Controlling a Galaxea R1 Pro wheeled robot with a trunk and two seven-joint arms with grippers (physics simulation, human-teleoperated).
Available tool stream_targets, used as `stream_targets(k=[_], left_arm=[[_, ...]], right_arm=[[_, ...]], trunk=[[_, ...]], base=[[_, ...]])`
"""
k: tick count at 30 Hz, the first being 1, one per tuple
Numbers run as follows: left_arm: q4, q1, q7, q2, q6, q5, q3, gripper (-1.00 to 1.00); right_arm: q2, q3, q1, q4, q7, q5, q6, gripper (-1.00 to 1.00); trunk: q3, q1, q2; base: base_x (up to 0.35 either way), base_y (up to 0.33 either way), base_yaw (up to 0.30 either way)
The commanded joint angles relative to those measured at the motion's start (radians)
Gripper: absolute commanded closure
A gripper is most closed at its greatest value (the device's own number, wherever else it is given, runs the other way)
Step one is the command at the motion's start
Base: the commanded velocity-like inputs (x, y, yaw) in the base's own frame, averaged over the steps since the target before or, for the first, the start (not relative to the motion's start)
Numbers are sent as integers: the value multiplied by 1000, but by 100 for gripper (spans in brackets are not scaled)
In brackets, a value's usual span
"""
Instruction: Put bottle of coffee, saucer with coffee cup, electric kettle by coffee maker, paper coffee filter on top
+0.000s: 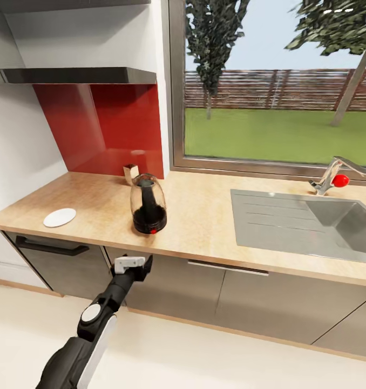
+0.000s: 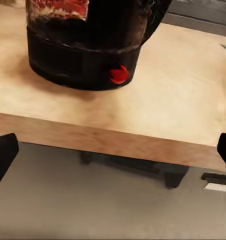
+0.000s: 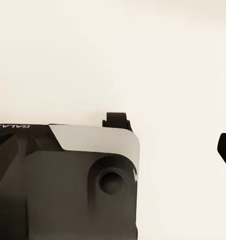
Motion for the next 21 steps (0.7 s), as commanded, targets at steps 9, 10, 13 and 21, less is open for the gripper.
stream_targets(k=[9,10,13,21], left_arm=[[-107,-1,7,-108,129,11,-7,-100],[-111,-1,7,-113,132,11,-7,-100],[-115,-1,8,-132,138,10,-7,-100],[-118,-6,185,-164,189,9,-6,-100]], right_arm=[[-1,8,0,-4,-6,-7,6,-100],[-1,8,0,-4,-6,-7,6,-100],[-1,8,0,-4,-6,-7,6,-100],[-1,9,-1,-3,-5,-6,6,-100]], trunk=[[-1,0,-1],[-1,0,-1],[-1,0,-1],[-1,0,-1]], base=[[0,0,0],[0,0,0],[0,0,0],[0,0,0]])
